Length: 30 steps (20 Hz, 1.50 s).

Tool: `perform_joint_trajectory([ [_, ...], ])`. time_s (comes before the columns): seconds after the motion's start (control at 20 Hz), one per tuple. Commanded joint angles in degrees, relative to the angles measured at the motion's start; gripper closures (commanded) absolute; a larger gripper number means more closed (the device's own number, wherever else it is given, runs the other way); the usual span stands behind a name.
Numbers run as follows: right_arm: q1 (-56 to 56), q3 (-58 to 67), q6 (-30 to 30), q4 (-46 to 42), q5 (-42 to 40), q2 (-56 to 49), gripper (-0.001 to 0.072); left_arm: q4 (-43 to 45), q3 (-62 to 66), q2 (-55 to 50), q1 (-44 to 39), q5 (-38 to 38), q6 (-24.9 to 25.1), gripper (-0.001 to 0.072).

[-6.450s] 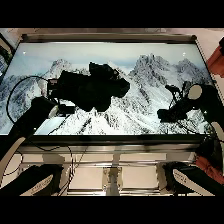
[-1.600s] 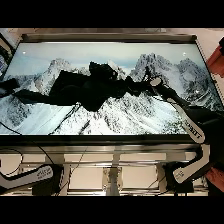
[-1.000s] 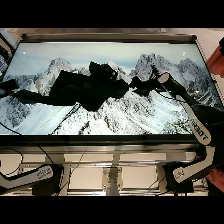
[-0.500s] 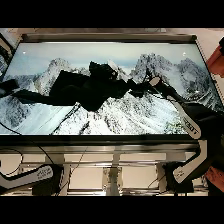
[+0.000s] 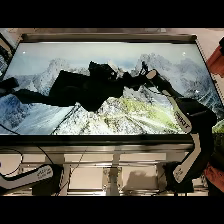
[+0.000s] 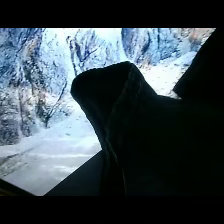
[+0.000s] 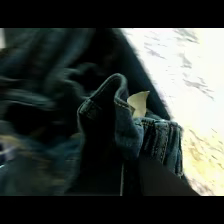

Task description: Fold the clothes and pants, and hang the long-sleeved shirts on hangers.

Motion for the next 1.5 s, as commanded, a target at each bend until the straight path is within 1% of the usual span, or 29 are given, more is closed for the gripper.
perform_joint_trajectory([
  [0.0, -5.35, 10.23, -3.06, -0.37, 9.60, 1.31, 0.0686, -15.08, 0.04, 2.75, 4.74, 5.51, 1.88, 0.0675],
  [0.1, -10.60, 18.18, -3.43, -4.15, 16.06, 4.44, 0.0686, -23.19, 0.04, 5.35, 9.62, 7.69, 2.89, 0.0675],
  [0.2, -16.52, 25.73, -3.34, -10.60, 22.18, 8.22, 0.0687, -28.72, 0.07, 7.78, 15.04, 8.48, 3.37, 0.0675],
  [0.25, -19.56, 27.87, -3.34, -12.26, 24.35, 10.32, 0.0687, -31.28, 0.07, 8.74, 17.62, 8.55, 3.98, 0.0675],
  [0.35, -25.97, 27.91, -3.48, -13.35, 26.84, 15.19, 0.0687, -37.05, 0.09, 9.94, 22.23, 8.31, 4.33, 0.0675],
  [0.4, -28.94, 27.12, -3.82, -13.64, 28.09, 17.35, 0.0687, -40.59, 0.09, 10.16, 24.00, 7.89, 5.27, 0.0675],
  [0.5, -33.53, 25.77, -5.27, -13.97, 31.32, 19.89, 0.0687, -46.23, 0.09, 10.14, 25.77, 7.13, 6.47, 0.0675],
  [0.6, -36.68, 25.68, -6.36, -16.20, 35.65, 20.28, 0.0687, -47.12, 0.09, 10.14, 25.83, 6.47, 7.15, 0.0675],
  [0.75, -38.73, 25.03, -7.17, -22.14, 40.81, 20.11, 0.0687, -46.66, 0.07, 9.64, 25.83, 3.61, 8.41, 0.0674],
  [0.9, -39.69, 21.84, -7.80, -22.97, 43.10, 20.04, 0.0687, -44.13, 0.04, 7.76, 25.79, 0.48, 8.31, 0.0674],
  [1.0, -39.69, 21.27, -7.39, -22.77, 43.06, 18.80, 0.0688, -45.09, 0.04, 5.22, 25.79, 0.48, 4.35, 0.0674],
  [1.05, -39.65, 21.31, -6.49, -21.86, 42.71, 17.81, 0.0688, -48.15, 0.04, 3.52, 25.77, 1.11, 2.08, 0.0674],
  [1.15, -39.67, 22.10, -6.23, -17.27, 42.88, 14.60, 0.0688, -59.74, 0.07, -0.13, 24.85, 3.02, 2.05, 0.0674],
  [1.25, -39.65, 24.55, -6.25, -12.74, 43.08, 11.45, 0.0688, -70.23, 0.37, -3.13, 22.43, 5.75, 5.62, 0.0674],
  [1.3, -39.65, 25.35, -6.27, -11.10, 42.32, 10.69, 0.0687, -72.54, 1.11, -4.28, 20.79, 6.95, 7.91, 0.0674],
  [1.4, -40.00, 25.46, -6.93, -9.86, 39.47, 10.73, 0.0687, -71.71, 3.56, -6.27, 17.73, 7.15, 12.55, 0.0674],
  [1.45, -40.28, 25.46, -8.33, -8.68, 39.04, 10.78, 0.0687, -70.34, 4.28, -6.84, 16.41, 7.19, 14.12, 0.0674],
])
